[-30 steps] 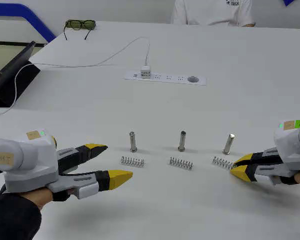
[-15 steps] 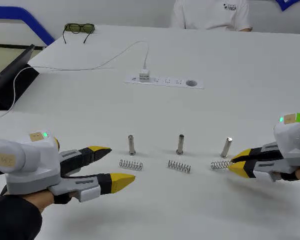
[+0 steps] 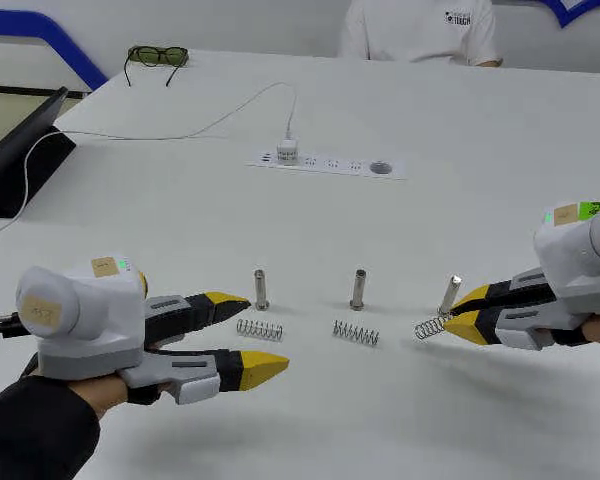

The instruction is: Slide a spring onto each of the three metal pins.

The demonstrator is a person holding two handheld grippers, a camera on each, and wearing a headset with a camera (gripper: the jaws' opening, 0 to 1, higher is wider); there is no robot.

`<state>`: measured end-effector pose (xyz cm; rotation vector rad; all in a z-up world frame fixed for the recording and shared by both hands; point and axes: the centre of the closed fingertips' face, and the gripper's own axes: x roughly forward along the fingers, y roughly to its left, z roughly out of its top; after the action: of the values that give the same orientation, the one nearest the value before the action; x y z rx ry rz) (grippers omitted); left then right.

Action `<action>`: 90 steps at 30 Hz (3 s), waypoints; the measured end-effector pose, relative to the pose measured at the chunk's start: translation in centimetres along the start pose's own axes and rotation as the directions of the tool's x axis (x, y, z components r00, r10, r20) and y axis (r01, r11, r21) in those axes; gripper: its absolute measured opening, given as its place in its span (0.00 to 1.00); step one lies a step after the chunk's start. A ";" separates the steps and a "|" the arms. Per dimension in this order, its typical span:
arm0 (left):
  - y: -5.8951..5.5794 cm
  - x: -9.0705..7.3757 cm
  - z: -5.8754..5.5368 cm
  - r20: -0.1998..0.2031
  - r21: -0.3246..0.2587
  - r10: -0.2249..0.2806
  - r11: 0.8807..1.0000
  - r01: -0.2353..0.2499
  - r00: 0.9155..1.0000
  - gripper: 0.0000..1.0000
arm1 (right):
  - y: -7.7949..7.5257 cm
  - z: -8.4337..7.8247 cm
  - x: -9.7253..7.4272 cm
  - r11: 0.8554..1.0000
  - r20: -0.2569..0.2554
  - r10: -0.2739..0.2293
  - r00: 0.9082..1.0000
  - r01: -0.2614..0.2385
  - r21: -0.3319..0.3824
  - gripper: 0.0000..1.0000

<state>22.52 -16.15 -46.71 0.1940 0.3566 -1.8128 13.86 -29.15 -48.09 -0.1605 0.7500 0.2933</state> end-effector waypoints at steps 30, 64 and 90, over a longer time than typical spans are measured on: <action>-4.6 6.6 -0.7 -0.143 0.184 -0.189 0.959 0.214 0.972 0.29 | 6.0 4.6 0.9 0.985 -0.022 0.157 0.987 -0.159 -0.068 0.11; -5.2 6.4 0.2 -0.079 0.119 -0.211 0.968 0.219 0.974 0.10 | 8.2 7.4 2.3 0.974 0.034 0.199 0.979 -0.194 -0.121 0.12; -2.8 4.9 0.7 -0.065 0.149 -0.124 0.980 0.133 0.990 0.34 | 4.3 7.1 -0.3 0.994 0.082 0.096 0.992 -0.091 -0.060 0.12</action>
<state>18.49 -20.20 -47.26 0.3354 0.2742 -1.9668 16.90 -23.36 -42.93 -0.1657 0.6662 0.4082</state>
